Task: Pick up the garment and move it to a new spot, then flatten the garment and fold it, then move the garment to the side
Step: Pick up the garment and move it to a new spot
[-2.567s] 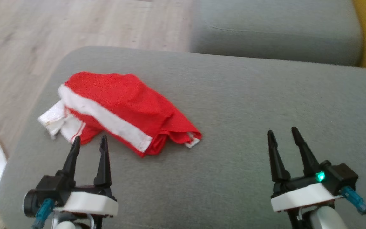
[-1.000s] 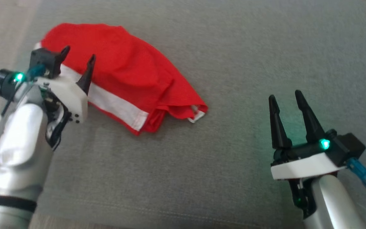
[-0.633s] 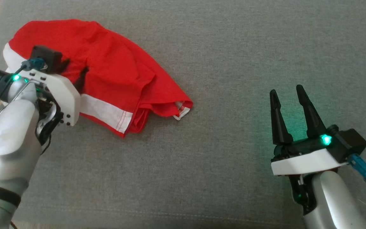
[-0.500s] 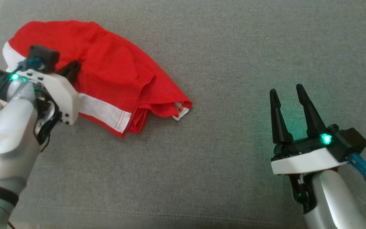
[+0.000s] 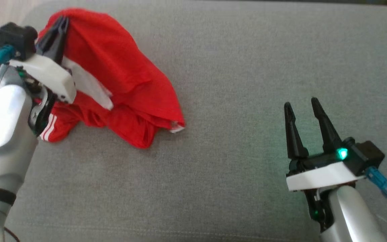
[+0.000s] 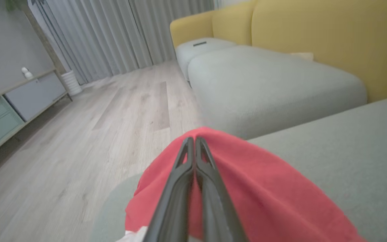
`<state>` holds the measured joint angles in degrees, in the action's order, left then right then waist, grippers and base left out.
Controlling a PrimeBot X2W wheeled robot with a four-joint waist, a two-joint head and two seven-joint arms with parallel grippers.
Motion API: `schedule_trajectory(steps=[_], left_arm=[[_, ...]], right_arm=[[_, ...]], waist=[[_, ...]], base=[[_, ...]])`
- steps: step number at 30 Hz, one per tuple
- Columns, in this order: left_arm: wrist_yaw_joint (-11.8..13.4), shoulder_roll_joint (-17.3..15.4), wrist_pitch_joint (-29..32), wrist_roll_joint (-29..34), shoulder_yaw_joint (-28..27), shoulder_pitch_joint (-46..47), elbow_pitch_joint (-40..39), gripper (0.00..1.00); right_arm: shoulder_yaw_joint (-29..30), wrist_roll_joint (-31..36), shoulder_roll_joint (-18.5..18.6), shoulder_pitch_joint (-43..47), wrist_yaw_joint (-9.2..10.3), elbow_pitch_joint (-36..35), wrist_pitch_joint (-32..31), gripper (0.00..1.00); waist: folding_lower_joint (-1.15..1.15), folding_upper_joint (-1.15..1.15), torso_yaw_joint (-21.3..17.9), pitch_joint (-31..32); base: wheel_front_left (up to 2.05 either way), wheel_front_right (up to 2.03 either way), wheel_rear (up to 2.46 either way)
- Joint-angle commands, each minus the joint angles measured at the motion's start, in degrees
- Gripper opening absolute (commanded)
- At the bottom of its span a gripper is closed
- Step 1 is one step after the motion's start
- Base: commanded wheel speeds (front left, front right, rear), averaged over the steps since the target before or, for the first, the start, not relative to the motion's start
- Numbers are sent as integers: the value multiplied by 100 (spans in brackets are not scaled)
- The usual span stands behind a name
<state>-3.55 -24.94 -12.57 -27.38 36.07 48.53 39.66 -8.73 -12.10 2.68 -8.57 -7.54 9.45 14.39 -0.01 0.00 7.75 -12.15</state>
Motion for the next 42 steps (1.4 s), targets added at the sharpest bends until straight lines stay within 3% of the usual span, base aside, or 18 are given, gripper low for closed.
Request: schedule_trajectory(steps=[1, 9, 21, 30, 42], left_arm=[[127, -262, -118, -18, -348, 347, -406, 0], [441, -193, -205, -71, -563, 160, -1461, 0], [717, 33, 46, -99, -356, -131, -2645, 0], [802, 636, 171, -68, 12, 11, -2806, 0], [903, 1689, -134, 36, 176, 682, -2344, 0]], right_arm=[[-97, -44, 20, 31, 5, -144, 61, 100], [-84, -103, 20, 129, 5, -90, 61, 100], [-169, -179, 20, 126, 5, -100, 61, 100], [-184, -333, 20, -21, 5, -274, 61, 100], [-284, -577, 20, -195, 5, -474, 61, 100]], waist=[[1, 0, -17, 191], [1, 0, -70, 414], [1, 0, -418, 528], [1, 0, -1157, 468], [1, 0, -2349, 257]], base=[[0, 0, 0], [0, 0, 0], [0, 0, 0], [0, 0, 0], [0, 0, 0]])
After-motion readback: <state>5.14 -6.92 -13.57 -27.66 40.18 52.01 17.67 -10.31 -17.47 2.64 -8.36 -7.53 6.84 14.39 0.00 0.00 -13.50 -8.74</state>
